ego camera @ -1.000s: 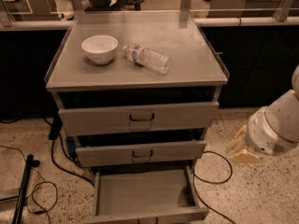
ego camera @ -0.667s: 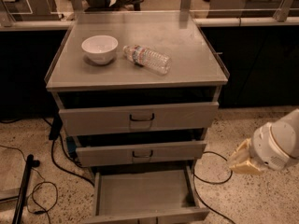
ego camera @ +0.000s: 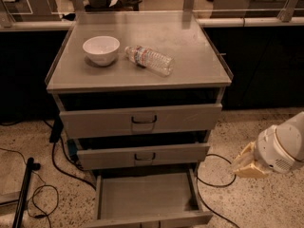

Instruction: Close bottom drawer

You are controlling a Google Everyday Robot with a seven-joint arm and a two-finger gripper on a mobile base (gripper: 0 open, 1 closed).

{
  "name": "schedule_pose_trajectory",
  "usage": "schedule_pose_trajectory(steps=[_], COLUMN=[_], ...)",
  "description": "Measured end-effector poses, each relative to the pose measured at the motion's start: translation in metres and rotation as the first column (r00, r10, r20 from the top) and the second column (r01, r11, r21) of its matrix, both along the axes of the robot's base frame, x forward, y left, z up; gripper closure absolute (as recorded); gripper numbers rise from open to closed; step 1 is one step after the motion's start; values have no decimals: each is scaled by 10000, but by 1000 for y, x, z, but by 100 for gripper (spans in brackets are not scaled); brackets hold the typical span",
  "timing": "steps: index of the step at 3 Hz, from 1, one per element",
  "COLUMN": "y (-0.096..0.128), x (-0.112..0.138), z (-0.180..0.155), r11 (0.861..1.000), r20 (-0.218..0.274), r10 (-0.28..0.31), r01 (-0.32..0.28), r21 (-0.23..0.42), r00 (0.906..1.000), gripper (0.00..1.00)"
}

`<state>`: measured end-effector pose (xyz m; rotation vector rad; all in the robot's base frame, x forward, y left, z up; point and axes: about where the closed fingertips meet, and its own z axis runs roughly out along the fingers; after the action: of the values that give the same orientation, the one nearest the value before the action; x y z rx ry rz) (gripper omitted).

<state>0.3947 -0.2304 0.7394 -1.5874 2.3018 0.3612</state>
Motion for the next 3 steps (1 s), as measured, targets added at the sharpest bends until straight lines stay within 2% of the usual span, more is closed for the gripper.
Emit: schedule_pose_trajectory(steps=[1,3], y=[4,10], x=[0,4], z=[-23,-104], r11=[9997,9962], r20=[-352,-1028], r10=[-234,-643], r01=[235,699], r21=[39,518], r00=[9991,9926], gripper=[100,100])
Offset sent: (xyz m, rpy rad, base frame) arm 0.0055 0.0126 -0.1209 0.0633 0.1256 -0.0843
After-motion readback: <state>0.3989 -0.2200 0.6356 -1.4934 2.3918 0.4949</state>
